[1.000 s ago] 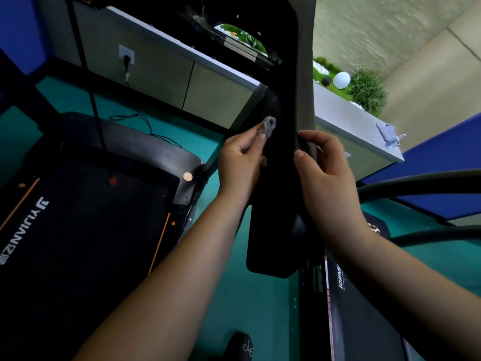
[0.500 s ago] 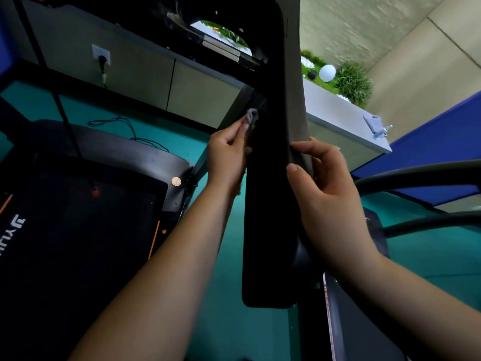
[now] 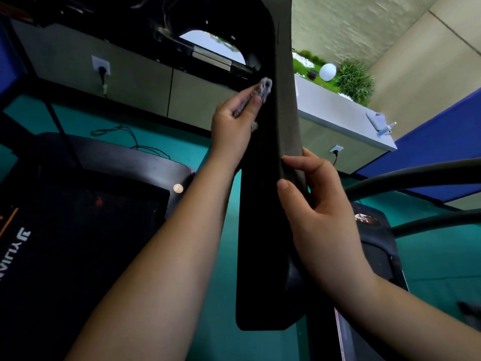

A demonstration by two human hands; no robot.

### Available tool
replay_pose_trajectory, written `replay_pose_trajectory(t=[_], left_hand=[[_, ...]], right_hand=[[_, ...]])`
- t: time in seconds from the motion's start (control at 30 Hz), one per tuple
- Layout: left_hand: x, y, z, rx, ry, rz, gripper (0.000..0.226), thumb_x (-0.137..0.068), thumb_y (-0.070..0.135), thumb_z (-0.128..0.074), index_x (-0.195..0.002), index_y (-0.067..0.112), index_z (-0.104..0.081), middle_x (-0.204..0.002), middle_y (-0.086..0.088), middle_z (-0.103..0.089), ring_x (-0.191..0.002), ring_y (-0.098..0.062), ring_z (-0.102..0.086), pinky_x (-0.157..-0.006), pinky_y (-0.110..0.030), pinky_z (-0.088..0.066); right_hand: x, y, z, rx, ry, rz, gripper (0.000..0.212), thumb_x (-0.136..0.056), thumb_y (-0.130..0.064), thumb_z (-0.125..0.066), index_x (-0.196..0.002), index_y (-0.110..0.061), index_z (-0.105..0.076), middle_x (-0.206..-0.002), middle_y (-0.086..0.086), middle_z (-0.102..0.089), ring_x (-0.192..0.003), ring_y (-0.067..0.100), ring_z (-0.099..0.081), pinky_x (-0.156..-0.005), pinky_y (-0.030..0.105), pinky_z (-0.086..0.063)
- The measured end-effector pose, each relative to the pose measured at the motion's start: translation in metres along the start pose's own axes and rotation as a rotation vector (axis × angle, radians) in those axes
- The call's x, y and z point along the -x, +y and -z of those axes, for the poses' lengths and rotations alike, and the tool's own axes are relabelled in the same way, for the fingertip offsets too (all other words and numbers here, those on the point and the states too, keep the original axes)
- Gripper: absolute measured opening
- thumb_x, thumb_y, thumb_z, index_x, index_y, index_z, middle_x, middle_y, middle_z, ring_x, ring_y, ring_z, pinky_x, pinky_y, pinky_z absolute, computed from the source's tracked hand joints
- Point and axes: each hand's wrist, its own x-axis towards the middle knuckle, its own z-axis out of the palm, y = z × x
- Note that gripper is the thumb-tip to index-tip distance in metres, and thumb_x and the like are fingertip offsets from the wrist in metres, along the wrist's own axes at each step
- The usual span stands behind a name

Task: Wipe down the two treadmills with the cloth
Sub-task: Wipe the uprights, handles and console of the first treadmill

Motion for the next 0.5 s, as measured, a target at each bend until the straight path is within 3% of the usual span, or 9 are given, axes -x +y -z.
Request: replay_pose_trajectory(t=[0.1,0.17,0.27,0.4,0.5], left_hand=[[-0.027,-0.003,-0.005,-0.037,0.034,0.070,0.032,-0.094,0.021,-0.059,-0.124,0.010,-0.061,-0.116,-0.003,-0.067,-0.108,-0.012,-0.063,-0.092,-0.027,-0.051],[-0.035,-0.006,-0.005,-0.065,0.041,0.117,0.035,-0.095,0.024,-0.056,-0.128,0.010,-0.059,-0.122,-0.004,-0.064,-0.112,-0.014,-0.060,-0.085,-0.017,-0.050],[-0.035,-0.006,-0.006,-0.107,0.057,0.188,0.036,-0.099,0.026,-0.050,-0.132,0.011,-0.055,-0.120,-0.001,-0.062,-0.102,-0.009,-0.059,-0.071,-0.005,-0.045],[-0.012,-0.004,-0.001,-0.238,0.068,0.255,0.042,-0.103,0.030,-0.037,-0.137,0.008,-0.048,-0.134,-0.007,-0.056,-0.123,-0.019,-0.051,-0.078,-0.010,-0.034],[0.027,0.006,0.009,-0.277,0.020,0.321,0.042,-0.104,0.030,-0.032,-0.134,0.008,-0.052,-0.123,-0.005,-0.057,-0.113,-0.016,-0.052,-0.065,-0.012,-0.038]], right_hand=[[0.000,0.001,-0.001,-0.005,-0.001,0.003,0.030,-0.076,-0.043,-0.057,-0.105,-0.039,-0.058,-0.132,-0.008,-0.054,-0.126,0.015,-0.051,-0.104,0.046,-0.042],[0.000,0.001,-0.001,0.002,0.005,0.002,0.030,-0.076,-0.043,-0.057,-0.106,-0.039,-0.058,-0.131,-0.008,-0.054,-0.126,0.015,-0.051,-0.104,0.046,-0.043],[0.000,-0.001,-0.001,0.008,0.003,-0.008,0.029,-0.076,-0.042,-0.057,-0.105,-0.040,-0.058,-0.132,-0.009,-0.054,-0.126,0.014,-0.051,-0.104,0.045,-0.043],[0.001,-0.004,-0.001,-0.001,0.011,-0.016,0.026,-0.079,-0.032,-0.058,-0.105,-0.036,-0.059,-0.129,-0.007,-0.056,-0.121,0.009,-0.054,-0.105,0.041,-0.043],[0.000,-0.004,-0.003,-0.008,0.016,-0.024,0.026,-0.077,-0.036,-0.059,-0.103,-0.038,-0.059,-0.127,-0.005,-0.058,-0.119,0.009,-0.056,-0.104,0.041,-0.044]])
